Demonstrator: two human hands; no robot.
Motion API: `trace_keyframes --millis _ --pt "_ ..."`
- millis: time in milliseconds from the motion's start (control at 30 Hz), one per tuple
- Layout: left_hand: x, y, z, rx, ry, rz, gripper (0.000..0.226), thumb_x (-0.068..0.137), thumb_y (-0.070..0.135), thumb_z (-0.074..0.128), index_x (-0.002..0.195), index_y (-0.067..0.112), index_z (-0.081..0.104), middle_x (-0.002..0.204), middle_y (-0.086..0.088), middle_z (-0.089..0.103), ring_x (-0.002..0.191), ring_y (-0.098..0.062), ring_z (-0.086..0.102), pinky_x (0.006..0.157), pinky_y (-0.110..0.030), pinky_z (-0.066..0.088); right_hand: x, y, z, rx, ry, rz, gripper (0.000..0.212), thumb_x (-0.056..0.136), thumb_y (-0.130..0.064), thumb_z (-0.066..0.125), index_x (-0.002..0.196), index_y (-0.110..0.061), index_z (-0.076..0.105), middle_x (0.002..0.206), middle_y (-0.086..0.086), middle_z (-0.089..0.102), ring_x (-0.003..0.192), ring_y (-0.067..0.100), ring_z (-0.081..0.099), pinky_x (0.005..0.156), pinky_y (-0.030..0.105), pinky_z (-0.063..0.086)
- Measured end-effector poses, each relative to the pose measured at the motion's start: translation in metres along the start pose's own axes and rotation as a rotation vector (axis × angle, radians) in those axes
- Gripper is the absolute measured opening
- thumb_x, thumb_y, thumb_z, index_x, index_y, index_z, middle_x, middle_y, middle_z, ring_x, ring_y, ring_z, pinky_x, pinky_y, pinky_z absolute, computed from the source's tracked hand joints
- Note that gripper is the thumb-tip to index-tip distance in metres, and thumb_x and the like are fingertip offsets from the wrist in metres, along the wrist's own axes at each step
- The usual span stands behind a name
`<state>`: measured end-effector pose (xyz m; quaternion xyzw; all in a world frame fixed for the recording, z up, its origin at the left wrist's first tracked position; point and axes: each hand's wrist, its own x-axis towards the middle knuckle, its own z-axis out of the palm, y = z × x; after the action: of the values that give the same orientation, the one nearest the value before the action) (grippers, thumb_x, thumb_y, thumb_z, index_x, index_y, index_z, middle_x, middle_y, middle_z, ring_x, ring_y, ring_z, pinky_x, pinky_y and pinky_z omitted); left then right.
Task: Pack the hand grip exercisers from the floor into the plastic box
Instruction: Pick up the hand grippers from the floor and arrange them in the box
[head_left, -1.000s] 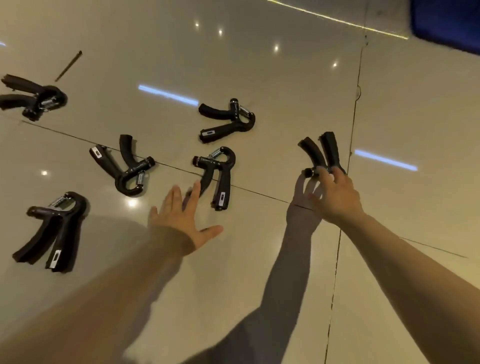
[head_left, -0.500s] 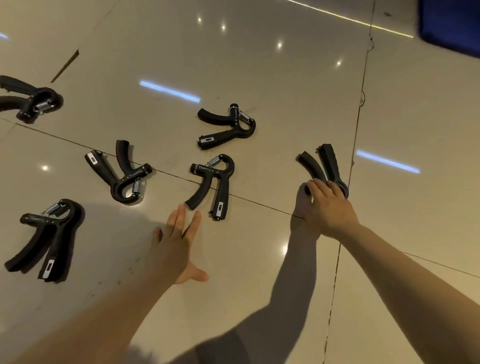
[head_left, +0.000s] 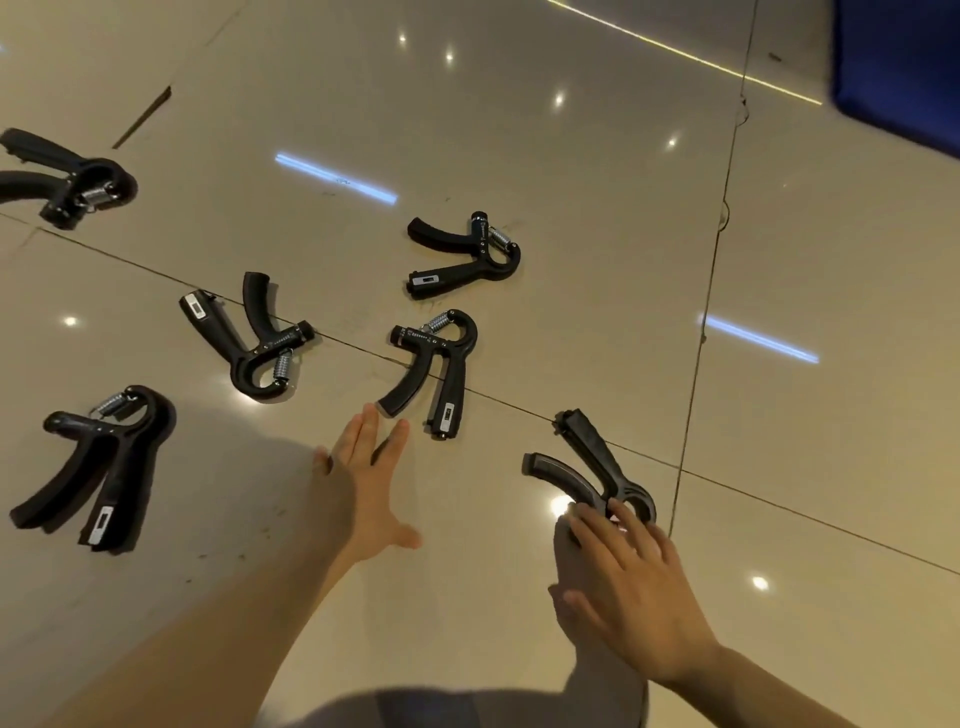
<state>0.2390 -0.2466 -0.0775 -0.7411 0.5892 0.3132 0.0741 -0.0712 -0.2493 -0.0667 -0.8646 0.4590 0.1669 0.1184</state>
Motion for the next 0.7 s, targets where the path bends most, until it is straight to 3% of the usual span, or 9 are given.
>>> trace_keyframes --millis 67,133,233,300,433,567,700 --pt "-0.002 0.006 -0.001 -0.262 0.270 -0.032 0.103 0.065 0.053 0.077 0.147 0.016 0.025 0.156 -0.010 0.013 0.141 -0.025 0.020 0.110 -0.042 0.027 0.017 -0.002 -0.017 0.146 0.121 0.104 0.069 0.085 -0.068 0.033 0.139 -0.025 0.038 0.146 0.006 0.038 0.126 0.026 0.042 0.098 0.049 0.038" --pt "0.006 0.013 -0.005 -0.353 0.518 -0.053 0.086 0.062 0.049 0.080 0.133 0.012 0.048 0.144 -0.016 0.036 0.130 -0.032 0.039 0.100 -0.047 0.041 0.043 -0.001 -0.036 0.179 0.187 0.170 0.085 0.077 -0.078 0.034 0.143 -0.026 0.029 0.151 0.012 0.030 0.132 0.031 0.035 0.100 0.052 0.036" --pt "0.028 0.032 -0.014 -0.297 0.498 -0.068 0.087 0.070 0.062 0.066 0.140 0.019 0.036 0.149 -0.013 0.026 0.136 -0.030 0.027 0.109 -0.047 0.030 0.088 0.007 -0.057 0.241 0.031 0.280 0.117 0.056 -0.094 0.028 0.149 -0.027 0.008 0.157 0.010 0.010 0.142 0.030 0.016 0.110 0.047 0.024" --pt "0.042 0.048 -0.016 -0.252 0.457 -0.067 0.091 0.075 0.067 0.057 0.146 0.024 0.021 0.152 -0.007 0.021 0.140 -0.025 0.018 0.113 -0.040 0.020 0.111 0.005 -0.063 0.214 -0.018 0.283 0.122 0.053 -0.095 0.031 0.149 -0.024 0.006 0.153 0.005 0.018 0.140 0.026 0.017 0.110 0.044 0.025" --pt "0.047 0.057 -0.003 -0.207 0.461 -0.074 0.091 0.077 0.060 0.061 0.147 0.026 0.016 0.152 -0.004 0.023 0.140 -0.022 0.020 0.114 -0.039 0.021 0.121 -0.018 -0.054 0.137 0.010 0.131 0.094 0.072 -0.067 0.057 0.145 -0.022 0.017 0.141 0.002 0.034 0.130 0.026 0.030 0.103 0.038 0.032" --pt "0.038 0.039 0.012 -0.178 0.513 -0.099 0.084 0.072 0.052 0.068 0.143 0.022 0.033 0.147 0.000 0.036 0.134 -0.020 0.035 0.106 -0.048 0.025 0.105 -0.031 -0.038 0.135 0.109 0.006 0.061 0.075 -0.043 0.050 0.130 -0.017 0.042 0.128 0.006 0.045 0.118 0.030 0.044 0.096 0.039 0.040" --pt "0.022 0.014 0.022 -0.142 0.499 0.000 0.085 0.060 0.042 0.080 0.133 0.015 0.047 0.138 -0.002 0.049 0.124 -0.028 0.047 0.093 -0.050 0.039 0.084 -0.034 -0.032 0.181 0.200 -0.139 0.043 0.077 -0.031 0.049 0.117 -0.013 0.051 0.115 0.006 0.052 0.108 0.030 0.050 0.091 0.039 0.044"
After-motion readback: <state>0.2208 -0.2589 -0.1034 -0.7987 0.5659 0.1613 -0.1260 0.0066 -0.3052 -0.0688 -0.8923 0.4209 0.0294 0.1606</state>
